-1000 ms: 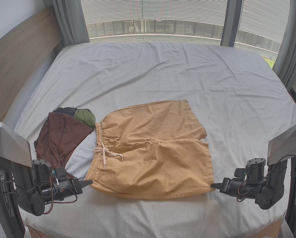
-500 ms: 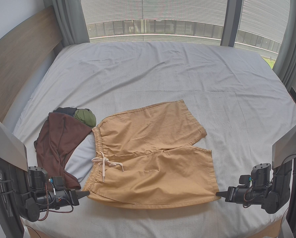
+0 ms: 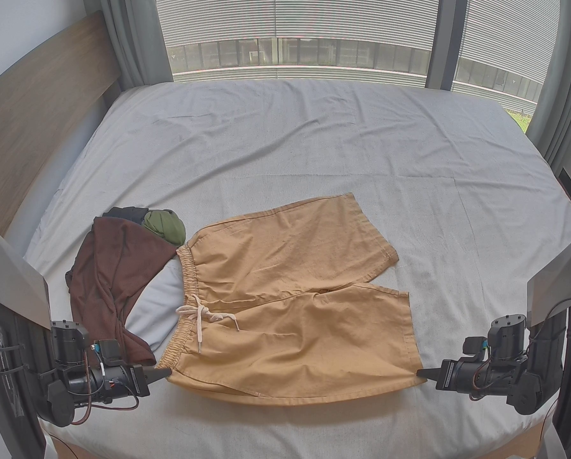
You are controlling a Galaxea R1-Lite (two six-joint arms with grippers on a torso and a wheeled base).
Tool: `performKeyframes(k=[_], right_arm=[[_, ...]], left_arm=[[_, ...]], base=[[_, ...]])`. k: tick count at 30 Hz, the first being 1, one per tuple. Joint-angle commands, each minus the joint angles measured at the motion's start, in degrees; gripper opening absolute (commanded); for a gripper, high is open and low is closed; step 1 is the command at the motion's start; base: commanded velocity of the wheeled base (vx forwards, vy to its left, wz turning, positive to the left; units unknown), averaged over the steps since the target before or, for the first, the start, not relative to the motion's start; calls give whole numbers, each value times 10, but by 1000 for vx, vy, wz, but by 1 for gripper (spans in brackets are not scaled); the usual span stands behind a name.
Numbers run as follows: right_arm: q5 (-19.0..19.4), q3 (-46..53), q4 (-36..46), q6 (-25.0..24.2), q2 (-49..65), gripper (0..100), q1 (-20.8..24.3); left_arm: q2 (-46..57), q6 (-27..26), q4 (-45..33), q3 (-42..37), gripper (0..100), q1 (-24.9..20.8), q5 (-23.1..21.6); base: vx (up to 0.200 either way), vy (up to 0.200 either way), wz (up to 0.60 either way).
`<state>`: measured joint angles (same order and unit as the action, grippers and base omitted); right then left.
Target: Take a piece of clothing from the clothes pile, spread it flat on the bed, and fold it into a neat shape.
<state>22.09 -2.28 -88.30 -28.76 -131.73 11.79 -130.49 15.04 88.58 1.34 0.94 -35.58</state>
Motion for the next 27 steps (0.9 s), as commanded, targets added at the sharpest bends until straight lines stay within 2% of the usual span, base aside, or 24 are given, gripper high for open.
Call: performKeyframes(k=[1, 4, 6, 11, 23, 27], right_arm=[[1, -16, 0, -2, 20, 0, 1], [1, -26, 0, -4, 32, 0, 1], [1, -48, 0, -23, 66, 0, 2], [1, -66, 1, -35, 89, 0, 3], [-1, -138, 4, -35, 121, 0, 1], [-1, -173, 37, -35, 127, 0, -2]], left_arm=[[20, 2, 1, 16, 0, -1, -1], [35, 9, 1, 26, 0, -1, -1], [71, 43, 1, 51, 0, -2, -1], [95, 70, 1, 67, 0, -4, 0], [102, 73, 1, 96, 0, -6, 6], [114, 102, 1, 116, 0, -6, 9]], base=[[0, 0, 0], [0, 0, 0], [0, 0, 0], [0, 0, 0], [0, 0, 0], [0, 0, 0]])
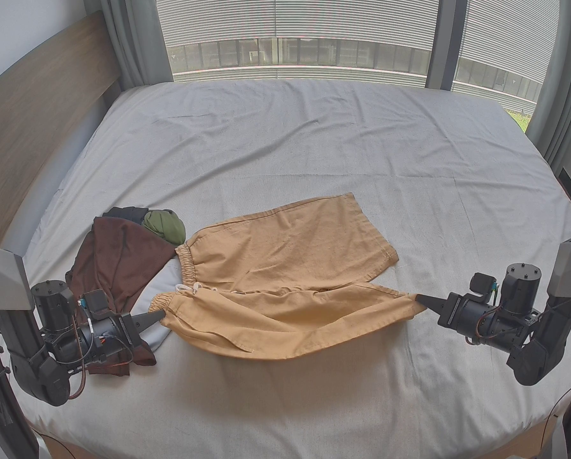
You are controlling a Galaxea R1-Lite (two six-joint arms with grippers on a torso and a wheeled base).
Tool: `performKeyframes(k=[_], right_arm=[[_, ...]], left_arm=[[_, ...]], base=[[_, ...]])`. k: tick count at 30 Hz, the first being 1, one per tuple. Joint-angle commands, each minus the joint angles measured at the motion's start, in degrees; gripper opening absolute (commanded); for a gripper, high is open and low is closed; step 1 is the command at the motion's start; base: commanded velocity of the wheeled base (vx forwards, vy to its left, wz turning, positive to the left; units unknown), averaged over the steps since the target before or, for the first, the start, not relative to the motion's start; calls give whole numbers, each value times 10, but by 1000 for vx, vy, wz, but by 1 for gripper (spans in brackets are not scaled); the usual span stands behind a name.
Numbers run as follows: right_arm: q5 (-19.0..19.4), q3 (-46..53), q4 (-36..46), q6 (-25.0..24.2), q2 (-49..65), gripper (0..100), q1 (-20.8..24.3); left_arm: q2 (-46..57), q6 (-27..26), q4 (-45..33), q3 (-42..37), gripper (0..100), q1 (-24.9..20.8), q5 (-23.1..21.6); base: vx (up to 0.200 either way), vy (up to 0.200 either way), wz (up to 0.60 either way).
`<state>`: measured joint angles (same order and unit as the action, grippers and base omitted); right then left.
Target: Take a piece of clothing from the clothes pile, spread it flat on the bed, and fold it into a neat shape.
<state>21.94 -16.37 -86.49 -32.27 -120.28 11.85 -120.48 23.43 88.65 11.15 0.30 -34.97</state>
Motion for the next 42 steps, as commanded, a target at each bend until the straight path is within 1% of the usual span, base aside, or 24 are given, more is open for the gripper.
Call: performKeyframes(k=[1, 4, 9, 13, 16, 20, 22, 23, 30, 38, 42], right_arm=[[0, -40, 26, 0, 19, 0, -3], [0, -68, 62, 0, 36, 0, -5], [-1, -127, 142, -1, 68, 0, -9], [-1, -183, 194, -1, 76, 0, -17], [-1, -199, 208, -1, 76, 0, -18], [-1, -239, 242, -1, 75, 0, -26], [-1, -245, 246, -1, 75, 0, -26], [-1, -263, 259, -1, 74, 0, -32], [-1, -294, 284, 0, 73, 0, -33], [-1, -315, 306, 0, 72, 0, -32], [-1, -311, 308, 0, 74, 0, -32]], left_arm=[[17, 28, 0, 22, 0, 0, 3], [23, 51, 1, 36, 0, -5, 9], [23, 57, 0, 53, 0, -15, 39], [21, 64, 0, 56, 0, -22, 44], [19, 66, 0, 61, 0, -24, 45], [17, 71, 0, 72, 0, -33, 71], [17, 72, 0, 75, 0, -36, 76], [17, 84, 0, 83, 0, -40, 86], [20, 113, 0, 99, 0, -47, 90], [20, 114, 0, 100, 0, -49, 91], [20, 114, 0, 100, 0, -49, 98]], base=[[0, 0, 0], [0, 0, 0], [0, 0, 0], [0, 0, 0], [0, 0, 0], [0, 0, 0], [0, 0, 0], [0, 0, 0], [0, 0, 0], [0, 0, 0], [0, 0, 0]])
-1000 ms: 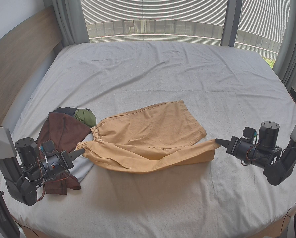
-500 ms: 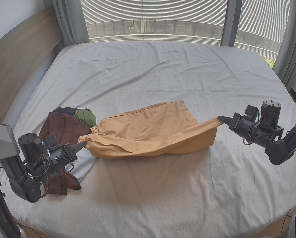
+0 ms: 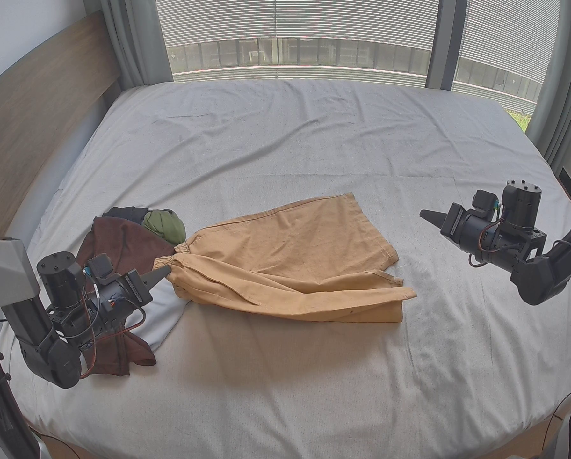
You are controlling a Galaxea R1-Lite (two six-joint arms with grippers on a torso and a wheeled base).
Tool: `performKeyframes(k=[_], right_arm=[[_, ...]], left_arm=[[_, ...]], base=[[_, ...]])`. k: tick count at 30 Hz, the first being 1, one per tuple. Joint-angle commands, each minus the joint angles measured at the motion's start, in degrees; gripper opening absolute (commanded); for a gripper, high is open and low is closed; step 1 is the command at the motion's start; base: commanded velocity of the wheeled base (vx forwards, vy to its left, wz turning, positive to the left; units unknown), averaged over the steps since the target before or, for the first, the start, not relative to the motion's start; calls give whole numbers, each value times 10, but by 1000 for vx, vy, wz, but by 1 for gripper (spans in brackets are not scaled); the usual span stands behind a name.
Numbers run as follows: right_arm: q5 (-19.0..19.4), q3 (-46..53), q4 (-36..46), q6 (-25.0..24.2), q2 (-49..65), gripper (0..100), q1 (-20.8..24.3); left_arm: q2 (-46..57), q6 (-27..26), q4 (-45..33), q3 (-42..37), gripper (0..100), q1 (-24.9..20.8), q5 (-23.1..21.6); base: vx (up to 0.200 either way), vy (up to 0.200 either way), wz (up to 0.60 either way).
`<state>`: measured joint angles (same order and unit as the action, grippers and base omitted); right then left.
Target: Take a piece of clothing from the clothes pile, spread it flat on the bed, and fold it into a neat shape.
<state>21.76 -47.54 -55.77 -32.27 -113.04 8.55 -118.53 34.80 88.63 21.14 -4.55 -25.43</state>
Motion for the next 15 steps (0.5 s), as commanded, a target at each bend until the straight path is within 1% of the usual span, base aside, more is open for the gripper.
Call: performKeyframes(k=[1, 12, 13, 15], right_arm=[[0, 6, 1, 0, 4, 0, 1], [-2, 135, 0, 5, -31, 0, 2], [-2, 150, 0, 5, -31, 100, 1], [-2, 169, 1, 3, -32, 100, 1]], left_arm=[[1, -1, 1, -1, 0, 0, 2], [1, -3, 1, -11, 0, -3, 3], [1, -3, 1, -11, 0, -3, 3], [1, -3, 1, -10, 0, -3, 3]], base=[[0, 0, 0], [0, 0, 0], [0, 0, 0], [0, 0, 0]])
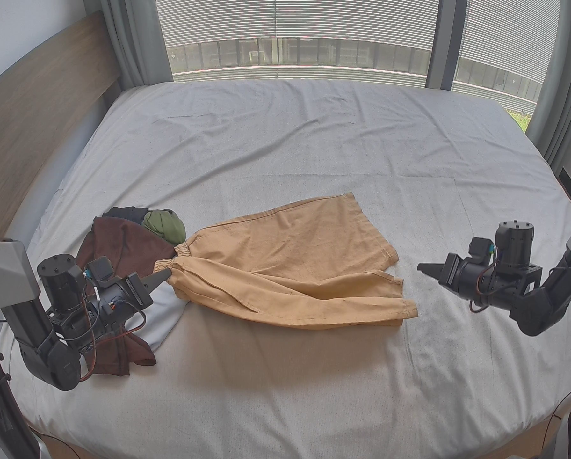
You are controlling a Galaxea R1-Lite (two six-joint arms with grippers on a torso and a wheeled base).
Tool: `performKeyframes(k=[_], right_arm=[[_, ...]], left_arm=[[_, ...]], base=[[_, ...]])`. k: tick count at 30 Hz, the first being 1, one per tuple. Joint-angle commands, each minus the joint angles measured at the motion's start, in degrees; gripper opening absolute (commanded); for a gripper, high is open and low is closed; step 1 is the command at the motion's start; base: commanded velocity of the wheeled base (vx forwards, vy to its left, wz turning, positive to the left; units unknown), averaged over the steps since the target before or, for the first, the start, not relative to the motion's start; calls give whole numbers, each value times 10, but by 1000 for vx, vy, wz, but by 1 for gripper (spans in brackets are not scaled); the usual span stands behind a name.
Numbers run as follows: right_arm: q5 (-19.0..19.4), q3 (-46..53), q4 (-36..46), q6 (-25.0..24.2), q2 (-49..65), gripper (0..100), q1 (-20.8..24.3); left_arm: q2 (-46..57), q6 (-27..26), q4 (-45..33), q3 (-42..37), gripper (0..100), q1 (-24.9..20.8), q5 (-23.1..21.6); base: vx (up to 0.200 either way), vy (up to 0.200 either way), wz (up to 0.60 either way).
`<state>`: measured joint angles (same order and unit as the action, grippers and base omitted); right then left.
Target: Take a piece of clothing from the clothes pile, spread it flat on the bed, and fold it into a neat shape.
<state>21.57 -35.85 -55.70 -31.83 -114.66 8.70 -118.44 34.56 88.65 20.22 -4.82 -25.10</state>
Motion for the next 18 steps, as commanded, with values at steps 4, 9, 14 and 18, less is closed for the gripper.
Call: performKeyframes(k=[4, 9, 14, 18], right_arm=[[-11, 77, 12, -7, -32, 100, -1], [-30, 90, 17, -43, -50, 100, 7], [-29, 83, 13, -90, -50, 100, 25], [-29, 74, 13, -108, -54, 100, 38]], left_arm=[[0, 0, 0, -1, 0, -1, 2], [0, 0, 0, -2, 0, -3, 3], [0, 0, 0, -3, 0, -3, 3], [1, 0, 0, -4, 0, -3, 3]], base=[[0, 0, 0], [0, 0, 0], [0, 0, 0], [0, 0, 0]])
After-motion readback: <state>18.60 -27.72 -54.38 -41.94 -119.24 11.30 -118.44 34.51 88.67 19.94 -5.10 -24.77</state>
